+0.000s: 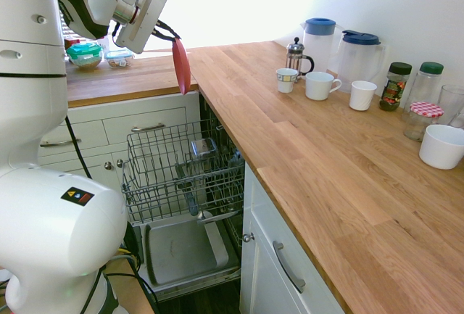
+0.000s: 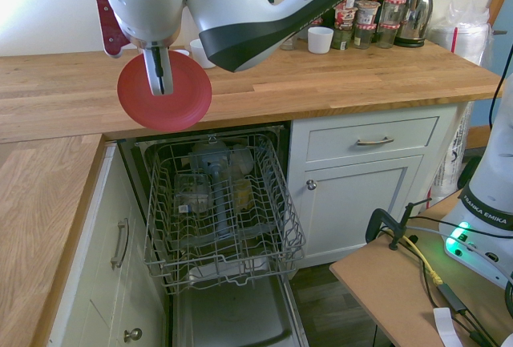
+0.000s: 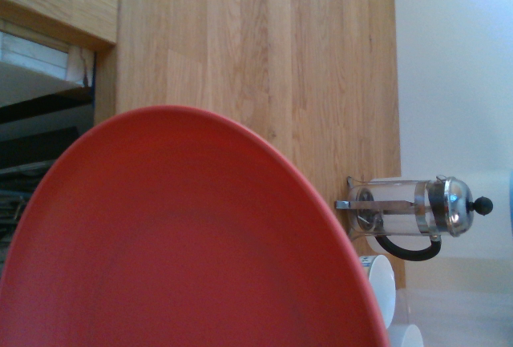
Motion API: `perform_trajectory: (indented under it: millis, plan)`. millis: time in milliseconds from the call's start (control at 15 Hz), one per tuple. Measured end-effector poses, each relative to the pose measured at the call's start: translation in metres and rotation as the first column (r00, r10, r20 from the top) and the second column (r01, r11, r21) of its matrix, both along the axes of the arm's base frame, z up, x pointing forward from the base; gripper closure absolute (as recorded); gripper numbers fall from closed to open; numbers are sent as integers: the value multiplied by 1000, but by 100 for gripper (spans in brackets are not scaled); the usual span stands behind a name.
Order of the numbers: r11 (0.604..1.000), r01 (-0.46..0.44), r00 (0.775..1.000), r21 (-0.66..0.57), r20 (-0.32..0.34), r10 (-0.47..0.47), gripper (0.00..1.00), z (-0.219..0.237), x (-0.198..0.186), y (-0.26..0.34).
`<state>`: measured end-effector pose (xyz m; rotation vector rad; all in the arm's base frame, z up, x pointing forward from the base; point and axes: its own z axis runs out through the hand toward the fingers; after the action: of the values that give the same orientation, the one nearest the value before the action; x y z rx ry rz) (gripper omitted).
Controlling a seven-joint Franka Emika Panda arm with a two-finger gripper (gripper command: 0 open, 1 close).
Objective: Put the plate in the dishwasher
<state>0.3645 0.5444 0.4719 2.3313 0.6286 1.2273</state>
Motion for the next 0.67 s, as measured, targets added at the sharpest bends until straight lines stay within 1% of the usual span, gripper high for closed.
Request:
perform_trajectory:
  millis: [333, 467, 533, 667]
  plan:
    - [1000, 13, 1000, -16, -16, -13, 100, -6, -10, 2]
    - [1000, 26, 999, -7, -43, -26, 100, -9, -11, 1]
    - [1000, 27, 999, -10, -44, -27, 100, -11, -11, 0]
    - [999, 21, 998, -33, -58, -23, 100, -27, -11, -5]
